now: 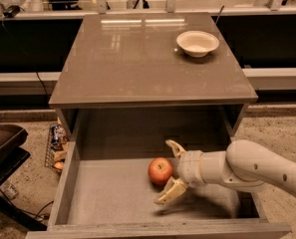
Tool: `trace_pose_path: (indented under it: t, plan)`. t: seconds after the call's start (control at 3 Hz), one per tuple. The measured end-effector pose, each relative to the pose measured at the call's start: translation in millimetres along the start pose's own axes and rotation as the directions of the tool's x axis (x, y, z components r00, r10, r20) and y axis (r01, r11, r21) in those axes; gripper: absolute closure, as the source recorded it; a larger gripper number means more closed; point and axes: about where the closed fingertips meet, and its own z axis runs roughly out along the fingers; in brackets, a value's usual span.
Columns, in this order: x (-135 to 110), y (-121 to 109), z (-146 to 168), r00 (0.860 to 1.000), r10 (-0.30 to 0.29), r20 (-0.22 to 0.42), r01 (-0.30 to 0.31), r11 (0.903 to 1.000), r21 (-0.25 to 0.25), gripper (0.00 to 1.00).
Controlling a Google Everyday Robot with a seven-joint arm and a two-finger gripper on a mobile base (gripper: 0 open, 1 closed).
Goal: Pick apple from top drawer and place on counter
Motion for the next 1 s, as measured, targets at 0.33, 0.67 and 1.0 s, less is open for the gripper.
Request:
trace_pose_path:
  t: [0.33, 0.67, 1.0]
  plan:
    - [7.3, -3.6, 3.8, 1.0, -0.025, -0.014, 0.025, 0.9996, 0.013, 0.18]
    - [10.4, -1.2, 9.0, 1.0, -0.026, 0.003, 0.026, 0.9995, 0.016, 0.4]
    - [9.4, -0.1, 10.6, 1.0, -0.028, 0.005, 0.028, 0.9995, 0.012, 0.72]
